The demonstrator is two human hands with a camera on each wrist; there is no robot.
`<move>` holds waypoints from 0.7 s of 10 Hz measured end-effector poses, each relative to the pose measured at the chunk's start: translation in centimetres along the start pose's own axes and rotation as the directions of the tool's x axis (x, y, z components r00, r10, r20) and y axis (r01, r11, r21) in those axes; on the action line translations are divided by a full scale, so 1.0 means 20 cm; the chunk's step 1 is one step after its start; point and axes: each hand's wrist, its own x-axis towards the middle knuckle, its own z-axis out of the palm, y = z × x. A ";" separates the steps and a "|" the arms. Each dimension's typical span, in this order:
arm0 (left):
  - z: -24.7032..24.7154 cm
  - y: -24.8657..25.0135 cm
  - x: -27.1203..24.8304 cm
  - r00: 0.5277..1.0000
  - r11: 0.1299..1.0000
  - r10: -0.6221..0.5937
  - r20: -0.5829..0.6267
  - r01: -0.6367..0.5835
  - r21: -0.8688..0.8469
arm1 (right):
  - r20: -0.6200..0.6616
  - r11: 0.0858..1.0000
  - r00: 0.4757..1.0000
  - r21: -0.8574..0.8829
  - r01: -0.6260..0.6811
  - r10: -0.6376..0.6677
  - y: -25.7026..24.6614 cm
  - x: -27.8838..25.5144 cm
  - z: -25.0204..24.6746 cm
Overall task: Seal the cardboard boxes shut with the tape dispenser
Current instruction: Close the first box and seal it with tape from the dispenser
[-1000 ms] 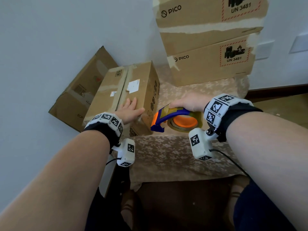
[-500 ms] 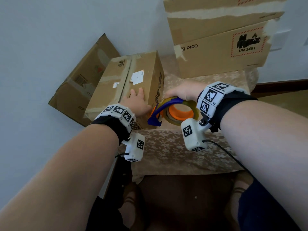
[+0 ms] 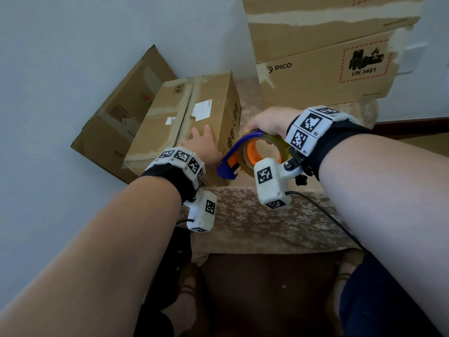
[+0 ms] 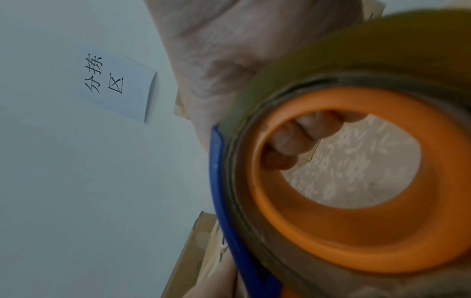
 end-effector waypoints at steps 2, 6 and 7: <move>-0.01 0.01 -0.01 1.000 1.000 -0.020 0.004 0.020 0.003 | -0.011 0.972 0.999 -0.231 0.043 -0.046 -0.02 -0.05 -0.01; -0.01 0.06 -0.03 0.998 0.997 -0.066 -0.019 0.067 0.044 | -0.308 0.937 0.951 -0.330 -0.115 0.009 0.15 0.05 -0.06; -0.01 0.08 -0.04 0.995 0.994 -0.094 -0.020 0.095 0.056 | -0.295 0.872 0.956 -0.468 -0.144 -0.001 0.20 0.08 -0.02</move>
